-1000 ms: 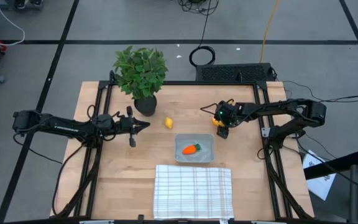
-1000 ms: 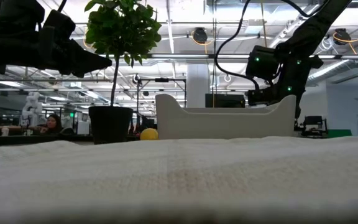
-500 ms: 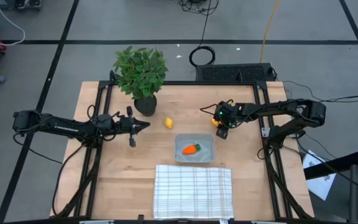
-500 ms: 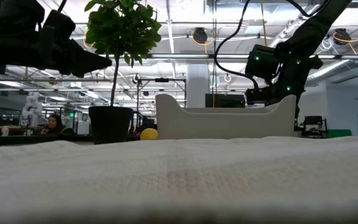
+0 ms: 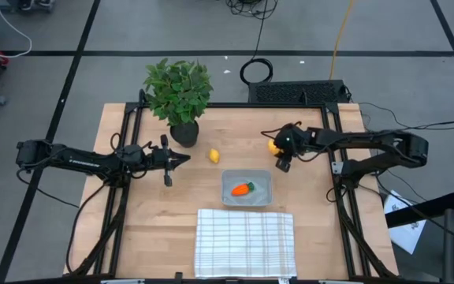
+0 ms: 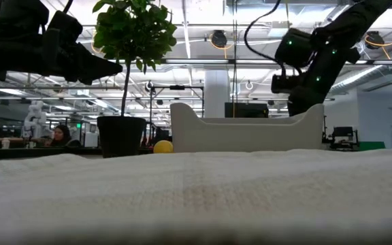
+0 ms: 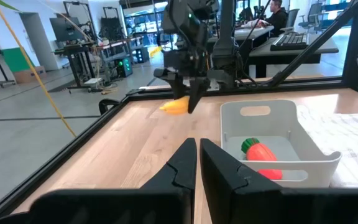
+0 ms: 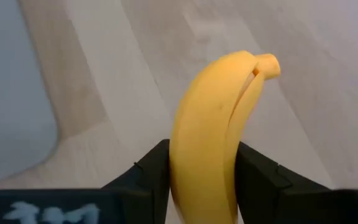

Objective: Pick and placing Produce into tupperware
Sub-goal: Put the banana into the gray bin

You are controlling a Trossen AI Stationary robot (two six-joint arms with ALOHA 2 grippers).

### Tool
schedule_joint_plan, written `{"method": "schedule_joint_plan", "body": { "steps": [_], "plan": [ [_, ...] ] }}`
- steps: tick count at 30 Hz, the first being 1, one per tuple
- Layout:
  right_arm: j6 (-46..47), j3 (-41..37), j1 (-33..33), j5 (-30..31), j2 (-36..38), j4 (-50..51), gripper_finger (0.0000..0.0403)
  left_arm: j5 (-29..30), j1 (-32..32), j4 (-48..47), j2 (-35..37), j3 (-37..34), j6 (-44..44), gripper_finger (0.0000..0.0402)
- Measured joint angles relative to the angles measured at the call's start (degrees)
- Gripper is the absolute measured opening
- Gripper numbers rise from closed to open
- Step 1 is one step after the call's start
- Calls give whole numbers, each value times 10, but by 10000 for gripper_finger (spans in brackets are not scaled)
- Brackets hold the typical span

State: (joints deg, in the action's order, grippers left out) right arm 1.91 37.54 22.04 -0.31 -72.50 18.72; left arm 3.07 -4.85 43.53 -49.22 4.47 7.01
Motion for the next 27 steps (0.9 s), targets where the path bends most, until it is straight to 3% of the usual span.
{"method": "schedule_joint_plan", "body": {
  "steps": [7, 27],
  "plan": [
    [4, 53, -4, -29, 19, 87, 145, 0, 0, 0, 0, 0, 0, 26],
    [-37, 285, -60, -25, 5, 227, 137, 0, 0, 2, 0, 0, 0, 26]
  ]
}}
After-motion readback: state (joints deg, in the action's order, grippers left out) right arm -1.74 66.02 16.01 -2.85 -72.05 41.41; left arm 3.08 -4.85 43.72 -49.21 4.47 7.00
